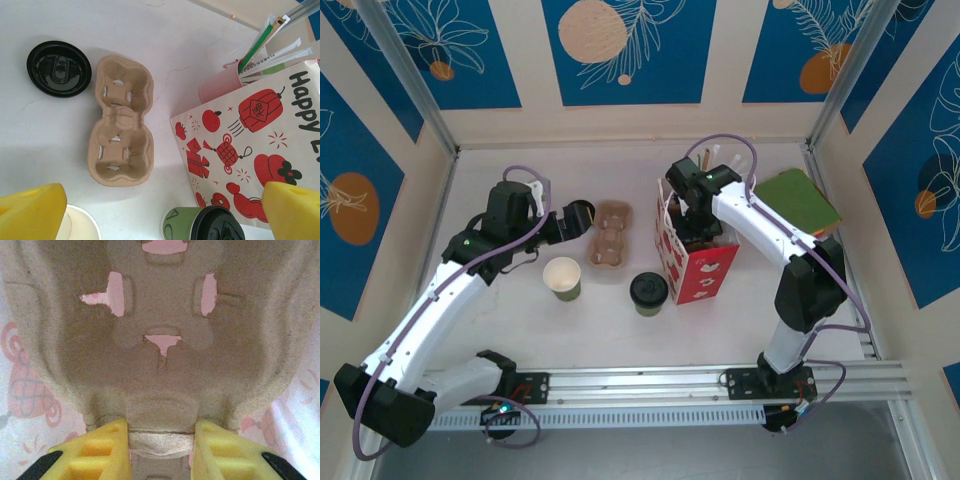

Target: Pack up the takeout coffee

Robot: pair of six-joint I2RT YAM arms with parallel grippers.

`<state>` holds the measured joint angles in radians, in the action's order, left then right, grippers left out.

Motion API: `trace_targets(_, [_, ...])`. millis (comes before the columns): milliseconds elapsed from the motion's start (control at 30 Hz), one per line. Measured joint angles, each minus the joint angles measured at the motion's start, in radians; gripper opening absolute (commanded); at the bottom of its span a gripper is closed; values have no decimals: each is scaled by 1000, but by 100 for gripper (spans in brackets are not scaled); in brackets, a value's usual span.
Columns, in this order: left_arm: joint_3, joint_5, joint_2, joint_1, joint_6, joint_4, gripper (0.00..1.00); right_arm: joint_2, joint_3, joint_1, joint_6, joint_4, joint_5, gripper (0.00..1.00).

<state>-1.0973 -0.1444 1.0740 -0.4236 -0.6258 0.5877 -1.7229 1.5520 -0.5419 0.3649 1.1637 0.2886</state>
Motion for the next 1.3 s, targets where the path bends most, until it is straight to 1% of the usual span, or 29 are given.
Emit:
trace_targets(367, [0, 0, -18, 3, 0, 1, 100, -16, -32, 6, 13, -32, -10, 29])
trace_targets(1300, [0, 8, -35, 3, 0, 5, 100, -22, -177, 1, 49, -158, -20, 29])
